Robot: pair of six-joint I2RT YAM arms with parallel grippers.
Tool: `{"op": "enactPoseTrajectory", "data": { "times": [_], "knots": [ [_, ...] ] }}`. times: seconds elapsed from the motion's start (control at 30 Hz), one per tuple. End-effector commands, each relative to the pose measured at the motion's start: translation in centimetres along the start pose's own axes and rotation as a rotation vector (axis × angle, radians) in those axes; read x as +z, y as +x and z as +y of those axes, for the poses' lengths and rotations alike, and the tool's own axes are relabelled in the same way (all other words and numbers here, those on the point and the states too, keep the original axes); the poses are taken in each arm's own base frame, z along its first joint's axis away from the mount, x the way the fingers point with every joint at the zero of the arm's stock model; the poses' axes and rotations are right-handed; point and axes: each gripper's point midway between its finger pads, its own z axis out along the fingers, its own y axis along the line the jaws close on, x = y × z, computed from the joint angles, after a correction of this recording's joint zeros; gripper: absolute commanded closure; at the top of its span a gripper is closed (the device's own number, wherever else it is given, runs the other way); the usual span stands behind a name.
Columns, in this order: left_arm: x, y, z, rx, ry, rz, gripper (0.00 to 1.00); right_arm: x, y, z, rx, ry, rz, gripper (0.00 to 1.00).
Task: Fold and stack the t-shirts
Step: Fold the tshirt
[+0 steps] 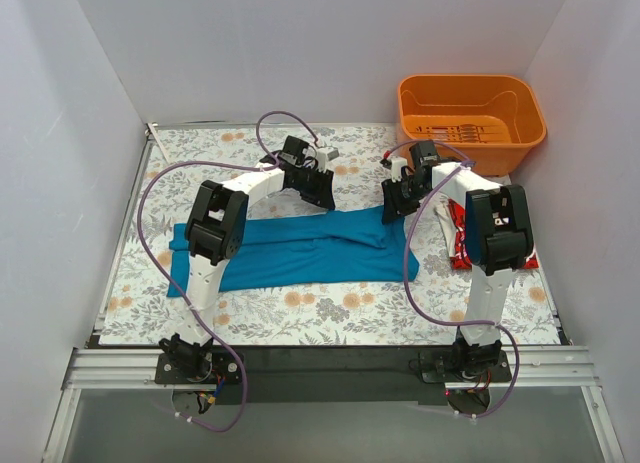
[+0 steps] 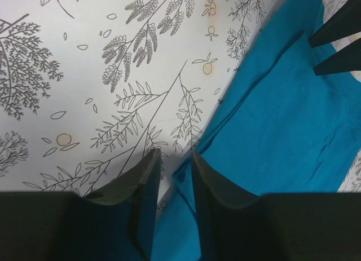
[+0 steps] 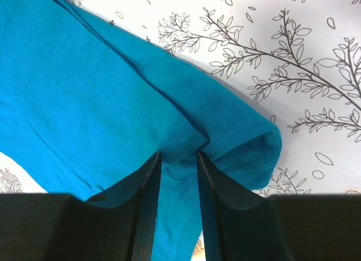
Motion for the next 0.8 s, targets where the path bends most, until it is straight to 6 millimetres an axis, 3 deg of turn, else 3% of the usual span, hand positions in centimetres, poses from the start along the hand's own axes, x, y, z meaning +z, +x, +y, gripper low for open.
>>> {"op": "enactPoseTrajectory", "data": {
  "times": [0.0,0.17,0.33,0.53,0.77],
  "knots": [
    [-0.1,-0.4,-0.9,0.003,0.026,0.009,0.76,0.0,-1.7,0.0,0.001,-0.016,-0.040,0.61],
    [-0.1,-0.6,-1.1,-0.001,0.033,0.008,0.87,0.0,-2.4,0.6,0.003,-0.049,-0.056,0.65],
    [-0.3,-1.3,-1.4,0.001,0.042,-0.007,1.00,-0.4,-3.0,1.2,-0.005,-0.076,-0.073,0.78],
    [-1.0,-2.7,-2.4,0.023,0.066,-0.048,1.00,-1.0,-3.3,1.6,-0.025,-0.083,-0.088,0.99],
    [-3.7,-4.2,-5.0,0.075,0.111,-0.120,1.00,-2.4,-3.3,3.1,-0.050,-0.121,-0.116,0.99]
  ]
}}
